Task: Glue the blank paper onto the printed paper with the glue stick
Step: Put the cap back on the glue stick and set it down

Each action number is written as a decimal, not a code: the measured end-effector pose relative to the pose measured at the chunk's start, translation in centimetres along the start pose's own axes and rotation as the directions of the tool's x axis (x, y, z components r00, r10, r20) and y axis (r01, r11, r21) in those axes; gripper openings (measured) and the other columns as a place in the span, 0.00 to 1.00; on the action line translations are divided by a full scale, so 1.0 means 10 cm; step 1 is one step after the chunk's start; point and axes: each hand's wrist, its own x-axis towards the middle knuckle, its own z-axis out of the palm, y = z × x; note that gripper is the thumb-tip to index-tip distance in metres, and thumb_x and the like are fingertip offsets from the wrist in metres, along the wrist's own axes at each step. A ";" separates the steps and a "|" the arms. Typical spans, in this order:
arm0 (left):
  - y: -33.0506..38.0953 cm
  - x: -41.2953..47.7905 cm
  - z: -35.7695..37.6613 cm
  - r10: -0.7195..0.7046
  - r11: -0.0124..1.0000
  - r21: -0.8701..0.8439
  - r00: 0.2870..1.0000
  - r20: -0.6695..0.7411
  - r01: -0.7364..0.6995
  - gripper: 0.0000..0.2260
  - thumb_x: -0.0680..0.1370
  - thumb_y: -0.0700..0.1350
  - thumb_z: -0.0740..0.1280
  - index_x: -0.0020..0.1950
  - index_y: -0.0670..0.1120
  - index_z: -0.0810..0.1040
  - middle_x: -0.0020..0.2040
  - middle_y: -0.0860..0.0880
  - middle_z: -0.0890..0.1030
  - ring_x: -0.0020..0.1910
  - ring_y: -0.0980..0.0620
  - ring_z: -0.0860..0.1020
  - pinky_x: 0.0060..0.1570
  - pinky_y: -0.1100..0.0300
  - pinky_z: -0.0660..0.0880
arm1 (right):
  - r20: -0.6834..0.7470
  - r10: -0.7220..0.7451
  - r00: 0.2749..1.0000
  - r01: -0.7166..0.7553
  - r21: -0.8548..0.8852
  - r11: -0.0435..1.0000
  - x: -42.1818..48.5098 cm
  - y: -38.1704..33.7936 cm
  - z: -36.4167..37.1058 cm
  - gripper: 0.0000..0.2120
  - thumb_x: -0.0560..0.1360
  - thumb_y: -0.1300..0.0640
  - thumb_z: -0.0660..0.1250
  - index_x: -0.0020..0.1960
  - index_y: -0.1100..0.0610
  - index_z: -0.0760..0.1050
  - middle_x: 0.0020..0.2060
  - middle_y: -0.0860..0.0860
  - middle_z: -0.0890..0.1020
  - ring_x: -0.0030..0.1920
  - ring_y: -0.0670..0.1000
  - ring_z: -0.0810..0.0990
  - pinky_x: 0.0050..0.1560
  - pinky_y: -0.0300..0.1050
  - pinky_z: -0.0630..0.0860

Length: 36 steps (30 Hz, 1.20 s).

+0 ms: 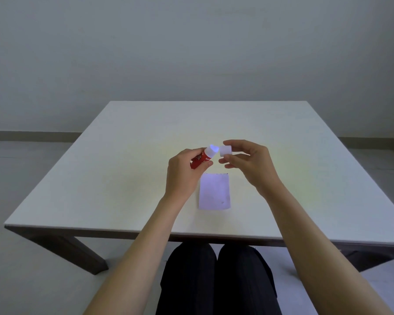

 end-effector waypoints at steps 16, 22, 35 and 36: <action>0.05 -0.07 -0.08 0.108 0.919 0.377 0.993 0.051 -0.119 0.11 0.67 0.47 0.76 0.45 0.44 0.82 0.39 0.48 0.80 0.39 0.50 0.75 0.35 0.59 0.67 | 0.126 -0.117 0.985 0.159 -0.401 0.902 -0.04 -0.02 0.13 0.11 0.75 0.59 0.69 0.57 0.56 0.81 0.40 0.47 0.82 0.31 0.45 0.77 0.39 0.37 0.74; -0.04 -0.15 -0.09 0.096 0.871 0.478 0.993 0.066 -0.116 0.11 0.68 0.48 0.75 0.44 0.45 0.78 0.41 0.50 0.78 0.44 0.50 0.75 0.35 0.60 0.65 | 0.040 -0.002 0.999 0.033 -0.805 0.592 -0.02 0.05 0.29 0.26 0.77 0.37 0.56 0.33 0.57 0.68 0.26 0.51 0.70 0.31 0.55 0.68 0.29 0.43 0.59; -0.09 -0.08 -0.14 0.113 0.872 0.478 0.994 0.002 -0.100 0.13 0.67 0.49 0.76 0.43 0.45 0.77 0.41 0.50 0.78 0.42 0.51 0.75 0.34 0.60 0.64 | 0.238 -0.131 0.962 0.245 -0.556 0.794 0.04 0.02 0.33 0.13 0.76 0.49 0.65 0.58 0.51 0.73 0.42 0.47 0.78 0.39 0.53 0.79 0.40 0.46 0.74; -0.09 -0.07 -0.14 0.118 0.870 0.483 0.993 -0.005 -0.101 0.13 0.66 0.49 0.76 0.43 0.45 0.77 0.41 0.50 0.78 0.42 0.50 0.75 0.34 0.60 0.64 | 0.262 -0.129 0.956 0.255 -0.531 0.808 0.03 0.01 0.34 0.11 0.76 0.52 0.65 0.57 0.53 0.74 0.41 0.47 0.78 0.39 0.54 0.79 0.41 0.47 0.75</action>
